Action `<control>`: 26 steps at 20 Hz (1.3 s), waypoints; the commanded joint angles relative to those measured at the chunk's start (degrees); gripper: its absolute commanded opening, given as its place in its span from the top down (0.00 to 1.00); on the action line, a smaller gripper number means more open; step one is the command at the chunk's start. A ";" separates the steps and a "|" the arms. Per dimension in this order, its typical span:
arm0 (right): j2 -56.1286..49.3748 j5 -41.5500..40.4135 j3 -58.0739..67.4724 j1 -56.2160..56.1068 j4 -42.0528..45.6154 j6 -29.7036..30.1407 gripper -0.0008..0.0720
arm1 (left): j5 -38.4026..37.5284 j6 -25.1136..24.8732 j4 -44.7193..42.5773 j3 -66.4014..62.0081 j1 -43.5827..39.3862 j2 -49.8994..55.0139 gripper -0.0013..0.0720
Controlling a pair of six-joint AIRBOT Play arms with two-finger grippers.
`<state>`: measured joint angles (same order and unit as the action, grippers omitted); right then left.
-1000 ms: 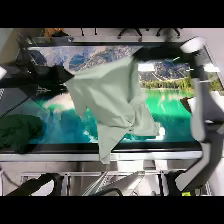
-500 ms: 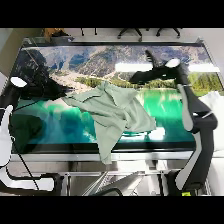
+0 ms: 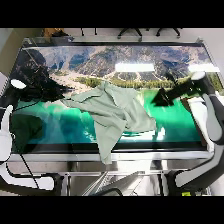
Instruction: Fold the shirts.
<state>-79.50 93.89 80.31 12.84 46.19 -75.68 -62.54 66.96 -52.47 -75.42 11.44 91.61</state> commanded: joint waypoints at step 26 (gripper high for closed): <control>-10.05 -40.19 13.86 -2.38 -27.02 28.96 0.96 | -12.07 4.44 -0.55 16.28 4.09 -16.02 0.97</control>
<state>-82.26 50.70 78.76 11.25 20.27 -47.18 -72.90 70.54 -52.77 -68.18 14.59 81.62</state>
